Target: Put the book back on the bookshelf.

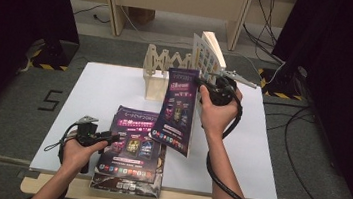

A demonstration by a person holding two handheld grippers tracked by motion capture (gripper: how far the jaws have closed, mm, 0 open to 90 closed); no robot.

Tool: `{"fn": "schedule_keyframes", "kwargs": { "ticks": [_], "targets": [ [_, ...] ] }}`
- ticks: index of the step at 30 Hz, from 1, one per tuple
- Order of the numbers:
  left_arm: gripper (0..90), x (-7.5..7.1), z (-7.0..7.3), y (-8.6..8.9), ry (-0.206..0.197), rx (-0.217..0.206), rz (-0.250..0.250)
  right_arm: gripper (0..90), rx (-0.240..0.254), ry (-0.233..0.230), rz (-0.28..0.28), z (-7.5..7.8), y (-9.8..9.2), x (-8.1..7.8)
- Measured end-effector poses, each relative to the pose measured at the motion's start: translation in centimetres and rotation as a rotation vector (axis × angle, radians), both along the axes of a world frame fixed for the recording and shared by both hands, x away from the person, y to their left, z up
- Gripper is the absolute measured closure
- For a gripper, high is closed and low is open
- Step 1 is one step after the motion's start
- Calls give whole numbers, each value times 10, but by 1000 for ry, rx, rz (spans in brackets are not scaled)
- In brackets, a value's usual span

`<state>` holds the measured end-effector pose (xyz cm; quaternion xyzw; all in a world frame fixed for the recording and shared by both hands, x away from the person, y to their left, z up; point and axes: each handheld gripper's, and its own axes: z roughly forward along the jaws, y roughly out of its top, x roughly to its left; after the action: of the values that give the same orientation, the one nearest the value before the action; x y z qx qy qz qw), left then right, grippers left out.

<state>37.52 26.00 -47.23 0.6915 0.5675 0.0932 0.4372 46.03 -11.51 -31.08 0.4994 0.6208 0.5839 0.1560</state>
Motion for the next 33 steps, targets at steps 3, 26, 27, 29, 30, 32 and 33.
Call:
{"fn": "schedule_keyframes", "kwargs": {
  "ticks": [3, 26, 27, 29, 30, 32, 33],
  "targets": [
    [536, 0, 1, 1, -3, 0, 1, 835, -1, -12, -1, 2, 2, 2],
    [535, 1, -1, 1, -4, -7, 2, 834, -9, -67, -37, 16, 6, 30],
    [535, 1, -1, 2, -1, -5, 0, 834, -5, -66, -37, 17, 7, 32],
    [536, 1, -1, 2, 1, -3, 1, 834, -6, -70, -42, 18, 7, 35],
    [536, 1, -1, 2, 2, -2, 2, 834, -3, -72, -44, 20, 8, 37],
    [536, 1, -2, 2, 2, -3, 2, 834, -1, -77, -49, 22, 8, 41],
    [536, 1, -2, 2, 4, -1, 2, 834, -3, -82, -52, 23, 8, 42]
  ]
}}
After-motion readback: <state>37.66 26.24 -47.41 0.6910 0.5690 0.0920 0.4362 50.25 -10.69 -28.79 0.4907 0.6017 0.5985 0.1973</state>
